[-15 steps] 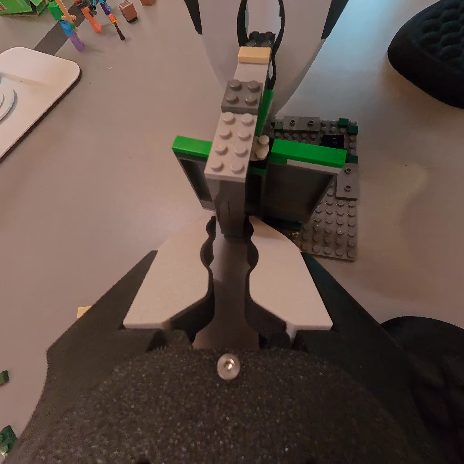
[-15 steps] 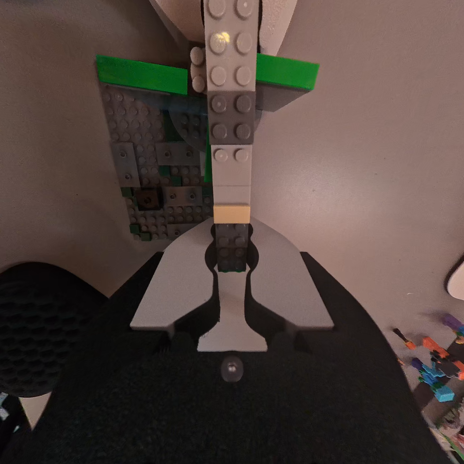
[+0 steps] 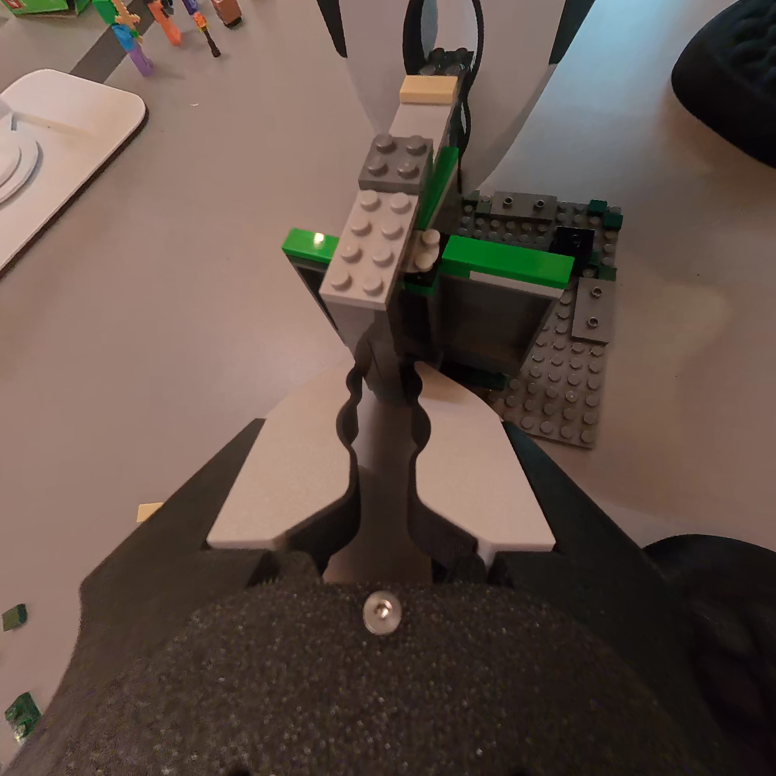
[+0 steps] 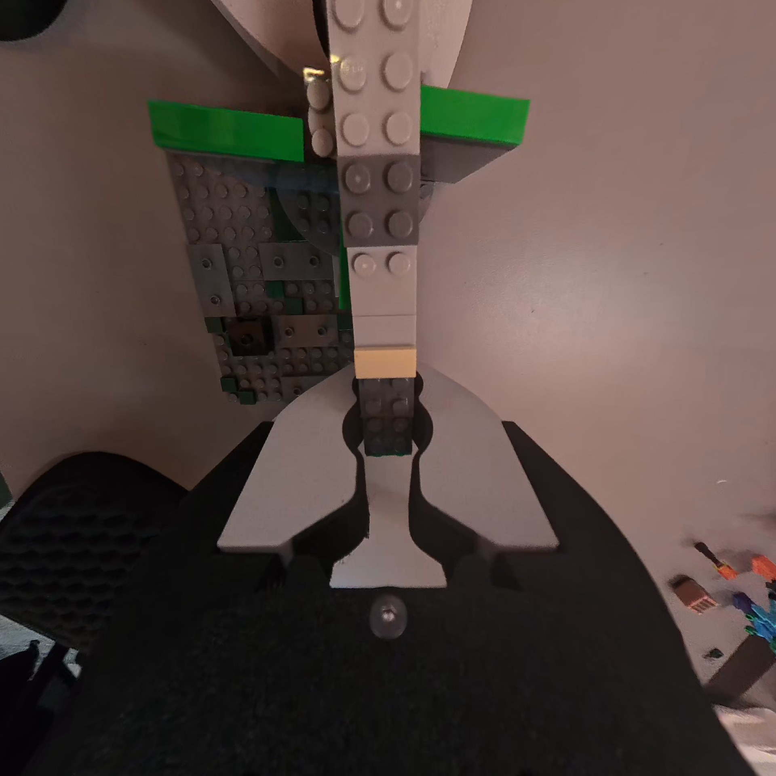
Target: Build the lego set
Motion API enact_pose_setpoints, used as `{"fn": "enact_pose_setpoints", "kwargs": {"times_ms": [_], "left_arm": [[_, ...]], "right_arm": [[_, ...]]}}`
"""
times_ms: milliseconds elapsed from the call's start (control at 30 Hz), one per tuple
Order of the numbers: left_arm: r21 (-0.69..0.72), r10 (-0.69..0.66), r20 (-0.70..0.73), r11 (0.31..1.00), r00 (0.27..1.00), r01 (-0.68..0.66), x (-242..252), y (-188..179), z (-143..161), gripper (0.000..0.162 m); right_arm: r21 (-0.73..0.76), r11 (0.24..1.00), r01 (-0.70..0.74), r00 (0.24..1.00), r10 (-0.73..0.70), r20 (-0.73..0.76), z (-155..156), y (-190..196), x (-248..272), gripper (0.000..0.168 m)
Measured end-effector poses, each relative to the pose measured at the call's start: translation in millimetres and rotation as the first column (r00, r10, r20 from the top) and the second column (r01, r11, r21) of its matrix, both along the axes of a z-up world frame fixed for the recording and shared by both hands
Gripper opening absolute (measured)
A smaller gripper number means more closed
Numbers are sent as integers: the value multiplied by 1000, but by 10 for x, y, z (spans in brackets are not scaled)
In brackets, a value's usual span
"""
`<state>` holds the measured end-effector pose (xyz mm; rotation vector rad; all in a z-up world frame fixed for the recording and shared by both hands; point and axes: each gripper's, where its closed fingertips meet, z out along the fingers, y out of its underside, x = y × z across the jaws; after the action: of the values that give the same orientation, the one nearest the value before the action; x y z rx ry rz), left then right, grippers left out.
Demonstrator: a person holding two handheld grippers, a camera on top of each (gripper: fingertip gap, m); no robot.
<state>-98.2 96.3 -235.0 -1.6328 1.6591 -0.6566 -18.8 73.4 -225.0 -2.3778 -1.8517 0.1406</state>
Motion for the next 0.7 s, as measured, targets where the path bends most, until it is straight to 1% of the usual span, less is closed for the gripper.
{"fn": "enact_pose_setpoints", "kwargs": {"times_ms": [300,533,600,633,700], "left_arm": [[17,14,-32,1000,999,-13,-19,24,-61,21],[14,26,-34,1000,999,-25,-27,42,-66,22],[11,25,-34,1000,999,-25,-29,39,-65,21],[11,25,-33,1000,999,-24,-28,38,-62,21],[11,25,-35,1000,999,-25,-26,40,-66,21]], "right_arm": [[4,1000,27,998,-28,53,-5,-12,5,18],[10,999,49,998,-49,47,9,-19,-24,18],[15,999,50,999,-50,19,38,-12,-60,33],[23,999,40,999,-41,13,58,-8,-72,37],[46,999,18,1000,-18,4,104,5,-109,39]]}}
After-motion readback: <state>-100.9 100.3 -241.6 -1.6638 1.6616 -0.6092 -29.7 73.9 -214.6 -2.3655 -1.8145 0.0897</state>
